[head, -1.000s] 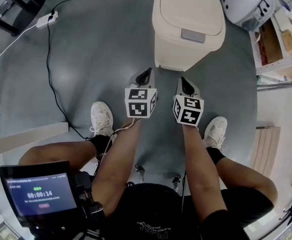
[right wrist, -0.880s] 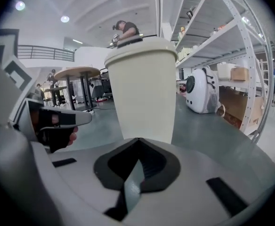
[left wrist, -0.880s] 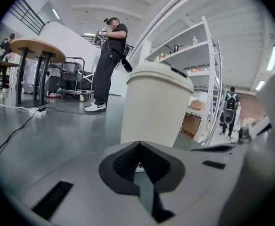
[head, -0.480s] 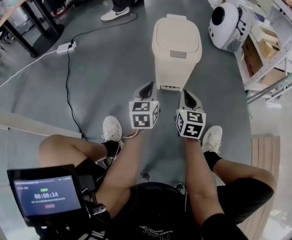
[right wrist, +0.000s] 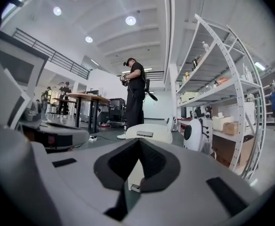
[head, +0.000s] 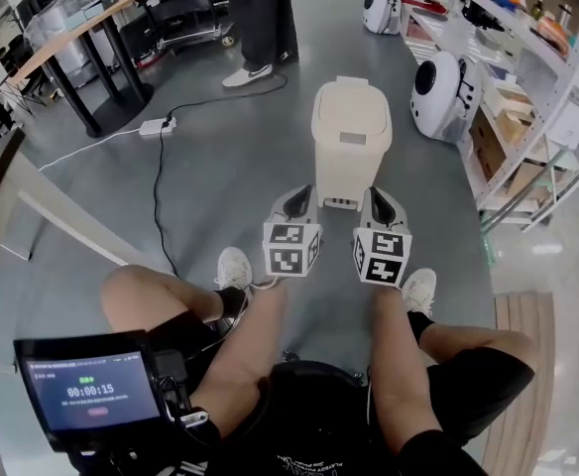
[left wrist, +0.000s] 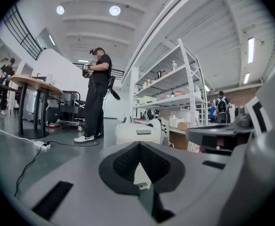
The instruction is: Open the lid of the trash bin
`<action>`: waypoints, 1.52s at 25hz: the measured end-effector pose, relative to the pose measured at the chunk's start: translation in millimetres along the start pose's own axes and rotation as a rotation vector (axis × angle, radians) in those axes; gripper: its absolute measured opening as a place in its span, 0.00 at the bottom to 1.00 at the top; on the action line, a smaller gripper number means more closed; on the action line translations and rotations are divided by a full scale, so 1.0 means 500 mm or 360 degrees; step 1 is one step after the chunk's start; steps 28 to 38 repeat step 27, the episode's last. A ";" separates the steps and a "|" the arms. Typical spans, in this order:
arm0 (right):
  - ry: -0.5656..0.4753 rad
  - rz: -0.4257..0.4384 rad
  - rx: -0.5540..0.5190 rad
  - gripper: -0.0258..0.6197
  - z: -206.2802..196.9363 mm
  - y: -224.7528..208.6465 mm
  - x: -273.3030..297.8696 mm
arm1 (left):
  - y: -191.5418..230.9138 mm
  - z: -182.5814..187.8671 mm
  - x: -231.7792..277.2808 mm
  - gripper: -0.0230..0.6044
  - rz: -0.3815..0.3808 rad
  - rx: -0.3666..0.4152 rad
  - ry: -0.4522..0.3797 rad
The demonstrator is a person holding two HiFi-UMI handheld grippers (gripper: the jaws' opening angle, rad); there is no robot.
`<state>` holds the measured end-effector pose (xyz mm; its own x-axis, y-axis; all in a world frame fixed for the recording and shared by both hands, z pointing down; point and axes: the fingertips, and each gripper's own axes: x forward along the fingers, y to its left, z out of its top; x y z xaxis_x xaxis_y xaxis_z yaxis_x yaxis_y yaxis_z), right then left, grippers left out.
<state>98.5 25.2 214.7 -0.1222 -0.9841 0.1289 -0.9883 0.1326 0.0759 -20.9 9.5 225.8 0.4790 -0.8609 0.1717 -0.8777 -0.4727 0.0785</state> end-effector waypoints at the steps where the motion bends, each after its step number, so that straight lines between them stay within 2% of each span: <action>1: -0.0005 0.0005 -0.0024 0.04 0.003 0.008 -0.005 | -0.004 0.000 -0.007 0.03 -0.0002 0.0000 -0.0002; 10: -0.0079 0.0004 -0.0082 0.04 0.032 0.031 -0.028 | -0.001 0.029 -0.034 0.03 0.0022 0.0067 -0.0055; 17: -0.0094 0.0007 -0.0076 0.04 0.031 0.034 -0.026 | 0.009 0.039 -0.034 0.03 0.0025 0.0034 -0.0089; 27: -0.0128 0.0023 -0.0049 0.04 0.029 0.036 -0.021 | -0.002 0.016 -0.024 0.03 0.0011 0.0120 -0.0061; 38: -0.0128 0.0023 -0.0049 0.04 0.029 0.036 -0.021 | -0.002 0.016 -0.024 0.03 0.0011 0.0120 -0.0061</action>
